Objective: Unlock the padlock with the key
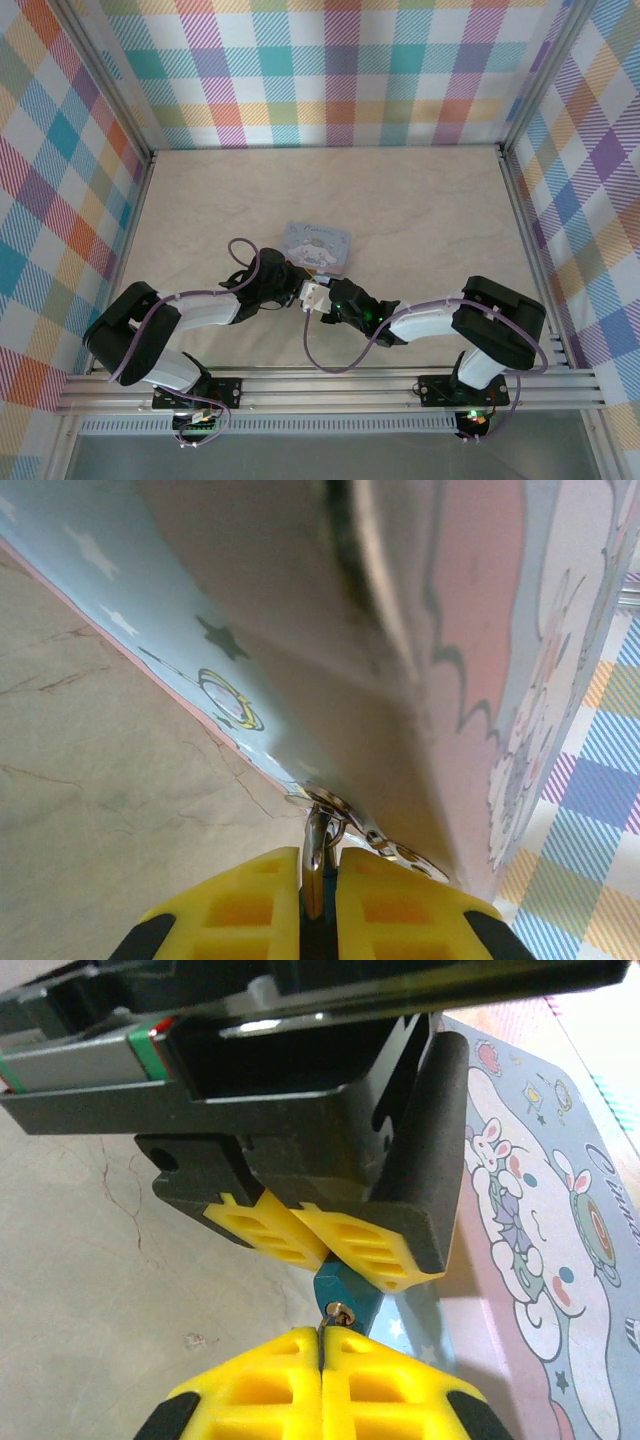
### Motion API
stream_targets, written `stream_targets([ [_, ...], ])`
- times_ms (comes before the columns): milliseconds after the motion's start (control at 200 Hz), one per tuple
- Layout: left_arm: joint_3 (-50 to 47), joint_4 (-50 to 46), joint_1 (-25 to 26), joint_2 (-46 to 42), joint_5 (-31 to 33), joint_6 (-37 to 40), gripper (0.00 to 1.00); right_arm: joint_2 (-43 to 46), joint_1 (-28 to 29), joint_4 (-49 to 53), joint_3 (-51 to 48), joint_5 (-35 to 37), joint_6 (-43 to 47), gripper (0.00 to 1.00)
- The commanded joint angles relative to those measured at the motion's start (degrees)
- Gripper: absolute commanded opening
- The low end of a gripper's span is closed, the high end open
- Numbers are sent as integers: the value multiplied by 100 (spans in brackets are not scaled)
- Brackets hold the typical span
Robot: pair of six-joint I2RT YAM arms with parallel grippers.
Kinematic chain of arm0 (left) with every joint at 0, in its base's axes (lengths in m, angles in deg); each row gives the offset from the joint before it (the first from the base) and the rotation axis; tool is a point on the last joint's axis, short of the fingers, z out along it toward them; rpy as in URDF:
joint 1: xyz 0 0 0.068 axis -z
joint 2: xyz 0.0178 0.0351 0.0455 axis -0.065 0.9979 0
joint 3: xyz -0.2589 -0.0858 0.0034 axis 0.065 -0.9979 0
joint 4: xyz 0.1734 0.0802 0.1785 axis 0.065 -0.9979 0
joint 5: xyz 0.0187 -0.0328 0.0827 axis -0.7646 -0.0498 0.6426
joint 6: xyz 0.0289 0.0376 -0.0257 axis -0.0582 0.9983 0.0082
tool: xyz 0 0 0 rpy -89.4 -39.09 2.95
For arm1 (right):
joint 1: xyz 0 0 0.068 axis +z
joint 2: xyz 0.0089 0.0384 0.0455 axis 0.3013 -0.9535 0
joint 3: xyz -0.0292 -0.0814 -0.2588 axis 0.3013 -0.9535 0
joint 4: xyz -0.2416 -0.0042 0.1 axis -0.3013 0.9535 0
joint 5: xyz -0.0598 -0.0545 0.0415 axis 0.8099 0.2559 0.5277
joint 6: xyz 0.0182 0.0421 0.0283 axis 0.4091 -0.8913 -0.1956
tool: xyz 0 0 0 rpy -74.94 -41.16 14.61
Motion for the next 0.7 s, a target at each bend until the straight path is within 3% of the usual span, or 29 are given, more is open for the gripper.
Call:
stream_targets([
  [0,98,-100,103,18,-151,-44,0,6,6,-641,5,99,-668,0],
  [485,106,-117,101,12,-143,-53,0,34,-322,-727,-192,-358,-2520,0],
  [695,126,-127,109,41,-139,-53,0,61,-421,-654,-224,-497,-2603,0],
])
